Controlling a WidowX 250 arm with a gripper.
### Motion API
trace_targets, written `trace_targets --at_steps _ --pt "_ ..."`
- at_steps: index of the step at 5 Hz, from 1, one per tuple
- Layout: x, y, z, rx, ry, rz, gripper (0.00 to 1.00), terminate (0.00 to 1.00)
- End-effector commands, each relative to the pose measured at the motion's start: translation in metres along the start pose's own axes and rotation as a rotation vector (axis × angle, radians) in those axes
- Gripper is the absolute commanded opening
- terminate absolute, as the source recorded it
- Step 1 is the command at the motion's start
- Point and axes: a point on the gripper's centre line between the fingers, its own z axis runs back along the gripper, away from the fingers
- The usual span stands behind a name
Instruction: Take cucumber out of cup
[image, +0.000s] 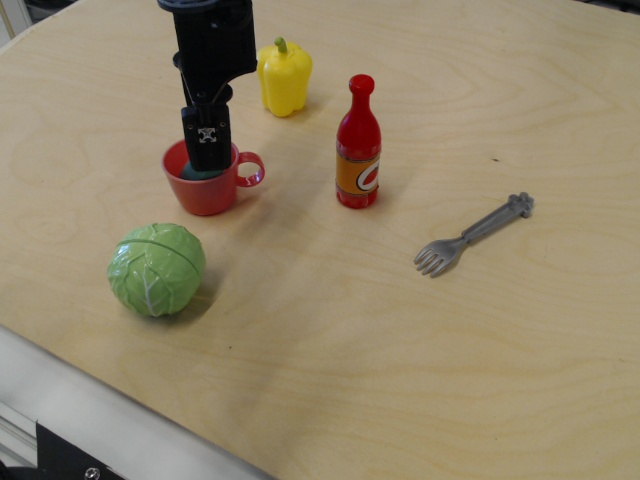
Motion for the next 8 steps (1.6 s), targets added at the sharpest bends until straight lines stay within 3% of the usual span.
trace_targets --at_steps 1,3,7,8 --pt "0.009 0.015 0.009 0.062 0.012 -0.012 1.00 0.00" --pt "0.009 0.017 0.002 0.066 0.048 0.016 1.00 0.00" --pt "0.003 0.021 -0.002 0.088 0.041 0.086 1.00 0.00" --pt "0.002 0.021 0.005 0.103 0.025 0.113 0.00 0.00"
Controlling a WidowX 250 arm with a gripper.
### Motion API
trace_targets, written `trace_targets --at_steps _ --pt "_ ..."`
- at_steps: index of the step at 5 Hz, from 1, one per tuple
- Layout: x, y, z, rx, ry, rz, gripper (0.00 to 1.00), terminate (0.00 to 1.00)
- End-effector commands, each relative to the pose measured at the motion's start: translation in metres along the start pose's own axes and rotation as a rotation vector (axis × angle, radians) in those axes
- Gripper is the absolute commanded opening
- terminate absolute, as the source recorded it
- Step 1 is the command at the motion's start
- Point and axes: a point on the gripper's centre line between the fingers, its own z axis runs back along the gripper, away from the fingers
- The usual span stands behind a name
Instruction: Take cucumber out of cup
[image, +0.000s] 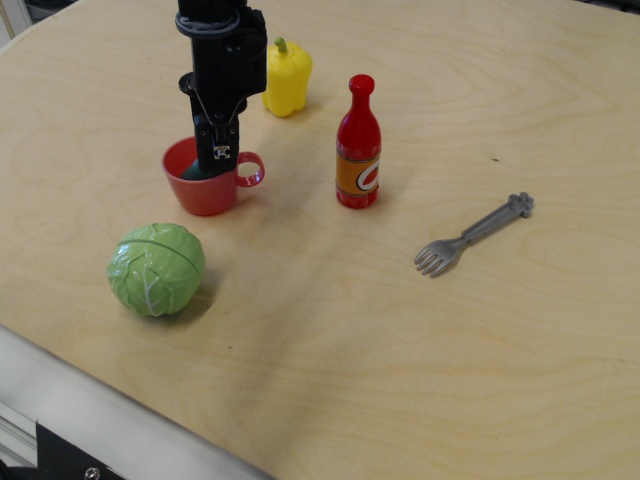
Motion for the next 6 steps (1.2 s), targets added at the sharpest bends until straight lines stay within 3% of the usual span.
trace_targets --at_steps 1,3,6 --pt "-0.001 0.010 0.029 0.063 -0.031 0.060 0.00 0.00" --pt "-0.004 0.011 0.049 0.077 -0.026 0.144 0.00 0.00" --pt "0.028 0.012 0.091 0.104 -0.084 0.236 0.00 0.00"
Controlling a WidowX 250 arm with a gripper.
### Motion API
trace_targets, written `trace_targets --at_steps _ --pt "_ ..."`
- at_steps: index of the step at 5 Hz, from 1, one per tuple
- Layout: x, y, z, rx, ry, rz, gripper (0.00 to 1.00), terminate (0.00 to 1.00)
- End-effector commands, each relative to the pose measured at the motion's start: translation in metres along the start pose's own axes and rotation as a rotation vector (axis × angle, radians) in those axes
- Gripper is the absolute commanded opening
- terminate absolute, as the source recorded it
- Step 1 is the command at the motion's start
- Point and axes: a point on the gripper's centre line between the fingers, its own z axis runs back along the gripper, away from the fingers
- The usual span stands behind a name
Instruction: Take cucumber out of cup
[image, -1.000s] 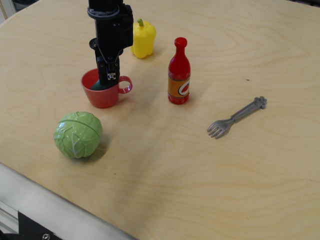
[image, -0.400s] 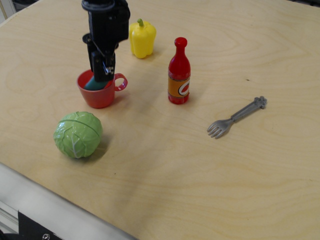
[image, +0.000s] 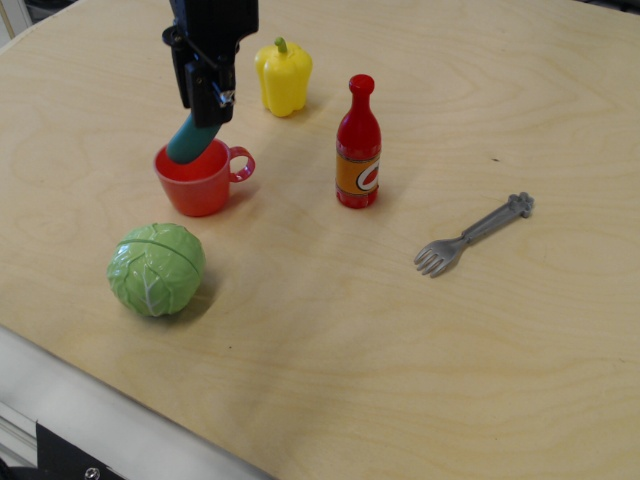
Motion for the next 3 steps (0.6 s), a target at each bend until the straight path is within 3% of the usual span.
trace_targets --at_steps 1,2,3 --pt "0.035 0.007 0.053 0.088 -0.074 0.046 0.00 0.00" --pt "0.057 0.009 0.049 0.065 -0.093 0.024 0.00 0.00" --pt "0.070 0.017 0.034 0.030 -0.054 0.050 0.00 0.00"
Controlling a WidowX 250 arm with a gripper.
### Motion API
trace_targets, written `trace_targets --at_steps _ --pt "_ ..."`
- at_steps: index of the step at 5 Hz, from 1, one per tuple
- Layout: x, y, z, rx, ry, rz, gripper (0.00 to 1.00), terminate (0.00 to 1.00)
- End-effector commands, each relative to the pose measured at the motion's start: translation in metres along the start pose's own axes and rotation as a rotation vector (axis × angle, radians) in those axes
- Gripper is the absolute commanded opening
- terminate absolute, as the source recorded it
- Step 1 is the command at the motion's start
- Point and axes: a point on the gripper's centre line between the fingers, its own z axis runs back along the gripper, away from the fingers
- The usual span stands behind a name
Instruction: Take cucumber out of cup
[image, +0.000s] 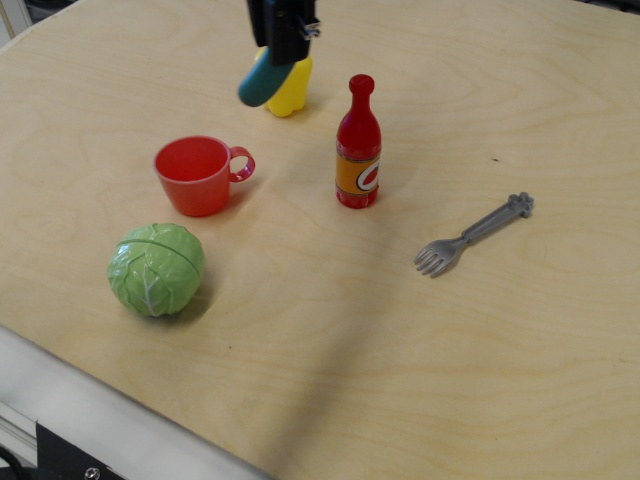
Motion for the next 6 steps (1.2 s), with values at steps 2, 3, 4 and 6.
trace_targets --at_steps 2,3,4,6 --pt "0.036 0.032 -0.023 -0.039 0.005 0.085 0.00 0.00" --pt "0.047 0.033 -0.039 -0.054 0.033 0.058 0.00 0.00" --pt "0.052 0.036 -0.053 -0.077 0.039 0.069 0.00 0.00" --pt "0.057 0.031 -0.056 -0.070 0.028 0.046 0.00 0.00"
